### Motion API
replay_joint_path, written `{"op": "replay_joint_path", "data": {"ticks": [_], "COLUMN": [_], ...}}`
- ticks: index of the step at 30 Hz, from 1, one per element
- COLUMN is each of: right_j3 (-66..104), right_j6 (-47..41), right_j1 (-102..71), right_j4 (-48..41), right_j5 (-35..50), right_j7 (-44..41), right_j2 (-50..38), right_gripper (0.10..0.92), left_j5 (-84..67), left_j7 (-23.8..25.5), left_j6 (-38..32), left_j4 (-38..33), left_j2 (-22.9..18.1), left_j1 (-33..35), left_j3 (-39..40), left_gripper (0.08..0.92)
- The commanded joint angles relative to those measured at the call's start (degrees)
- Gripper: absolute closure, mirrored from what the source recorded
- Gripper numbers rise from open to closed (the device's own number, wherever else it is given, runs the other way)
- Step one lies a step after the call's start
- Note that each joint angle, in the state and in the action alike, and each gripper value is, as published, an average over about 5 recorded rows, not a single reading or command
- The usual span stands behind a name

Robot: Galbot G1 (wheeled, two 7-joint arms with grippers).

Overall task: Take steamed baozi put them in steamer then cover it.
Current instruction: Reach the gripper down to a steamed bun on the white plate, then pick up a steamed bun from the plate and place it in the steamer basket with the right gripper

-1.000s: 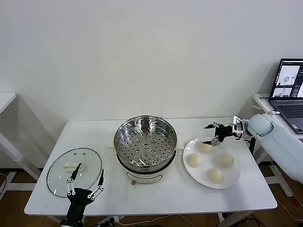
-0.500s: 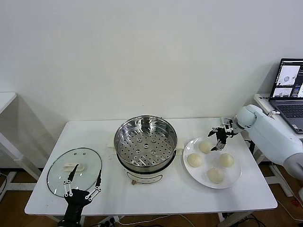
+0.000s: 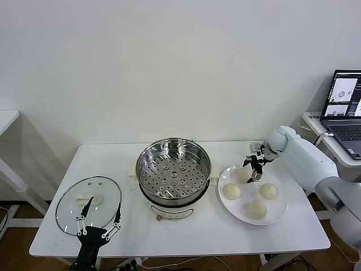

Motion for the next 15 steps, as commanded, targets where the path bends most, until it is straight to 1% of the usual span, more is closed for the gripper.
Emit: {"op": "replay_joint_path", "data": {"ticks": [1,5,8,10,12,15], "right_j3": [-0.2,-1.1,-2.5,-3.9,-5.1,-6.3], "right_j6": [0.5,0.8,1.2,2.8,6.4,16.0], "right_j1": [0.4,0.6,1.8,4.0,7.0,13.3], "right_j4": [-1.4,1.4,6.2,11.2,15.4,18.7], "right_j5": [-2.4,-2.3,-1.5,-0.2,0.8,0.1], "right_j7": [-0.1,-0.3,-0.6,-0.9,-1.4,-2.5], "right_j2": [1.6,0.4,-1.8,-3.6,-4.7,-3.8], "right_gripper": [0.289,0.349,0.361,0.360,0.357,0.355], "left_j5": [0.0,-0.1,-0.1,-0.1,-0.1,-0.1], "left_j7": [-0.1,-0.2,-0.2,-0.2,-0.2,-0.2], "left_j6": [0.0,0.0,0.0,0.1,0.1,0.2], "left_j4": [0.0,-0.1,-0.3,-0.4,-0.6,-0.7], "left_j2": [0.0,0.0,0.1,0.2,0.3,0.3], "left_j1": [0.0,0.0,-0.1,-0.1,-0.2,-0.3], "left_j3": [-0.1,-0.1,-0.1,-0.1,0.0,0.3], "left_gripper": [0.177,0.177,0.177,0.177,0.177,0.177]}}
